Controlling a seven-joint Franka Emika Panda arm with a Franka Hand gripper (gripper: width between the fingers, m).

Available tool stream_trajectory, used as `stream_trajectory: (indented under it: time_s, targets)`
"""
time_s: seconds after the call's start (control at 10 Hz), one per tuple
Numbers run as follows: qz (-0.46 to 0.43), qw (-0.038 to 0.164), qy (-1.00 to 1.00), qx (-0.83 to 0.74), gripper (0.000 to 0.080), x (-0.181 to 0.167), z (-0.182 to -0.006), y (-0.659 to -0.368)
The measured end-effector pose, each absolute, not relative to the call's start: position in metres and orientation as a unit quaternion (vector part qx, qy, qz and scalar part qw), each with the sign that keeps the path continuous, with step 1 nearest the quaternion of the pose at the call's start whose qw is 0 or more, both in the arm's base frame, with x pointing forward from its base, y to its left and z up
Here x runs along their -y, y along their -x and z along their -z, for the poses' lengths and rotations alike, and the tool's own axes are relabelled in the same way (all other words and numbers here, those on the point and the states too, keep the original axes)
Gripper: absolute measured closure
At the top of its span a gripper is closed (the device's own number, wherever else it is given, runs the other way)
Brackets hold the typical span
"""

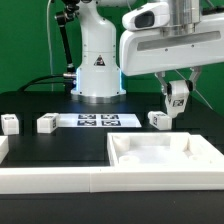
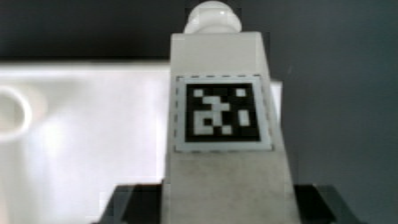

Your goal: Assemble square table

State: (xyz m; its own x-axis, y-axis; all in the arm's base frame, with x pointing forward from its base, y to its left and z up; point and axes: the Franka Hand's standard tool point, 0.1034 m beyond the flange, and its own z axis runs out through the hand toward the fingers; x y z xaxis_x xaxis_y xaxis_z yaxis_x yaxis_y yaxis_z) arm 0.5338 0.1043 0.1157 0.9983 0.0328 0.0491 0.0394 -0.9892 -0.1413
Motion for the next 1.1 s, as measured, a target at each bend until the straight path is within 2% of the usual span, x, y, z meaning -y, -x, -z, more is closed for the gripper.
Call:
stream_trajectory:
  time_s: [0.2,0.4,0.8,0.9,1.1]
  targets:
    - [0.081,0.068,0.994,0.027,0.0509,-0.097,-0.13,-0.553]
    - [0.122,0.067,0.99,0.014,0.0509,-0.097,-0.136,-0.562]
    - [0.131,0.064,0.989,0.023,0.0509,-0.095,-0.126,-0.561]
    - [0.131,0.066,0.989,0.023,0.0509,-0.096,-0.122,-0.57]
    - [0.147,0.068,0.986,0.04,0.0509,-0.098,-0.127,-0.596]
